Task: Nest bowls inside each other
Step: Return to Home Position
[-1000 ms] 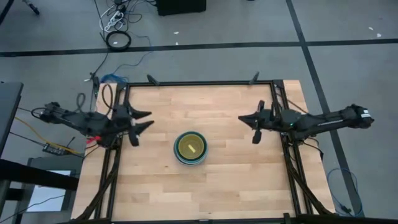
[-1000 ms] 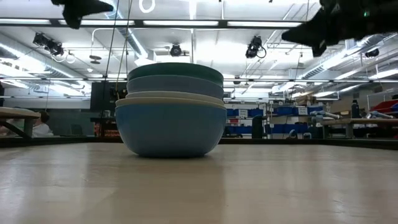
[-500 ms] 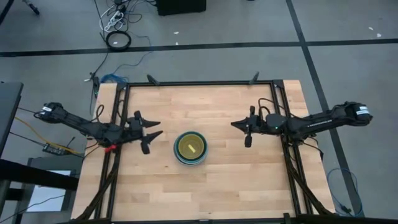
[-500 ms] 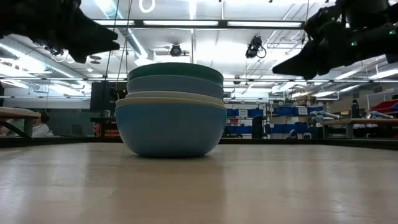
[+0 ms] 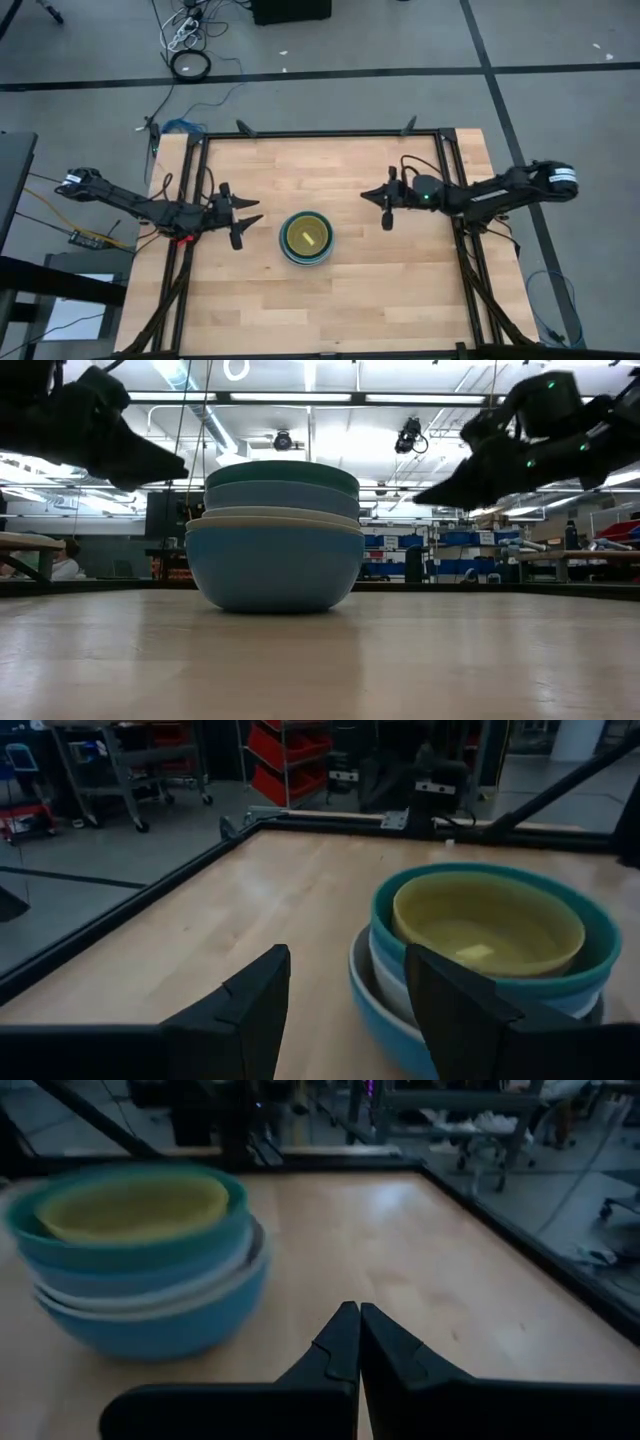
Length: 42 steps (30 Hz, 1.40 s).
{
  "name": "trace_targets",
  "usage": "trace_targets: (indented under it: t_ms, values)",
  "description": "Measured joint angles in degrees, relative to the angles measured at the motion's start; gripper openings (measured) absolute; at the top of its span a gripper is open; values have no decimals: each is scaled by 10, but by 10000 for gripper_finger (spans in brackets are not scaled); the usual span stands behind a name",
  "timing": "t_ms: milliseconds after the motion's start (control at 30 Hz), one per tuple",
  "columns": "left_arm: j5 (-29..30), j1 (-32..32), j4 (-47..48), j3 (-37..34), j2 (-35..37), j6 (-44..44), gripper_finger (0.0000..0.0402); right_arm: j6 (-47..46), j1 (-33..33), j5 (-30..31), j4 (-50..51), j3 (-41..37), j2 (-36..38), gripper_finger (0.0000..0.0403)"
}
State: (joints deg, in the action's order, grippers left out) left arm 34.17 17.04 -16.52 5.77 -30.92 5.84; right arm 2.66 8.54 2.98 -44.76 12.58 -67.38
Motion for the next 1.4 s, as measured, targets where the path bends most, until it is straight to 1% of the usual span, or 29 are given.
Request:
trace_targets:
  t_ms: [133,300,400,500,600,800,1400]
  values:
    - [4,-3,-13,-18,0,-14,207,0,23,-2,-46,0,-74,0]
    - [13,-7,-19,-27,0,-31,207,-22,39,-2,-146,0,-165,0]
    - [13,-7,-18,-28,0,-42,207,-48,43,-2,-174,0,-201,0]
    - [16,-7,-17,-28,0,-42,207,-79,43,3,-177,0,-225,0]
    - [16,-7,-18,-28,0,-42,207,-91,43,3,-178,0,-241,0]
    - [16,-7,-18,-28,0,-41,207,-86,42,3,-176,0,-261,0]
    - [16,-7,-18,-28,0,-41,207,-85,42,3,-178,0,-263,0]
